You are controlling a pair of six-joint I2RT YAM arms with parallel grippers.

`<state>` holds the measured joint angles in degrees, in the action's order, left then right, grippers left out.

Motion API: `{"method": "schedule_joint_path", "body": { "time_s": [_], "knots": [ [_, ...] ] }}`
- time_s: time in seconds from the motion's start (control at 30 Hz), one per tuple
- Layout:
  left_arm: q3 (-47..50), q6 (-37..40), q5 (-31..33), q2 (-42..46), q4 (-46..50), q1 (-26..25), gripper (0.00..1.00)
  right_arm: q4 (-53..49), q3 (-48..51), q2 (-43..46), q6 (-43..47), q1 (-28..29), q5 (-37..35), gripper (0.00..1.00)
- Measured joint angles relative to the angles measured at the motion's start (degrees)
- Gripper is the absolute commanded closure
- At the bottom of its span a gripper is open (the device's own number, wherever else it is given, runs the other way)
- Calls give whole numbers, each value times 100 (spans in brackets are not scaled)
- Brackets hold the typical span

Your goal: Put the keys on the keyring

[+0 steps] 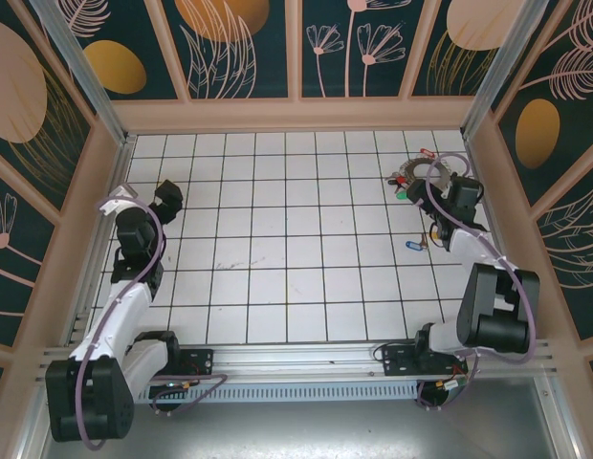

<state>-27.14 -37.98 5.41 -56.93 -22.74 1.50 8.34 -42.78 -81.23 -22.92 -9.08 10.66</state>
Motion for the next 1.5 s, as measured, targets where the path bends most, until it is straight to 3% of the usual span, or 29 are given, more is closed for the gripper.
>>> {"method": "schedule_joint_path", "body": {
  "time_s": [0.3,0.4,0.6,0.73,0.87,1.23,1.5],
  "knots": [
    [-793,-162,-1786,-1812,-59,-153,1,-354,-772,-841,-20,-37,302,3],
    [-1115,-177,-2214,-2396,-81,-562,1,-485,-1016,-1073,-20,-59,358,4],
    [-2151,-240,-2914,-3731,-166,-1947,1,-686,-1502,-1517,-46,-144,470,10],
    [-2673,-356,-3119,-4367,-358,-2800,1,-769,-1862,-1827,-59,-149,540,11],
    [-3027,-457,-3248,-4736,-417,-3228,1,-1082,-2761,-2522,7,-149,815,19],
    [-3095,-317,-3038,-4579,-203,-3279,1,-2306,-5073,-4393,98,-131,938,23],
    [-3040,-280,-2896,-4354,-188,-3276,1,-2643,-5246,-4623,310,-81,940,23]
  ]
}}
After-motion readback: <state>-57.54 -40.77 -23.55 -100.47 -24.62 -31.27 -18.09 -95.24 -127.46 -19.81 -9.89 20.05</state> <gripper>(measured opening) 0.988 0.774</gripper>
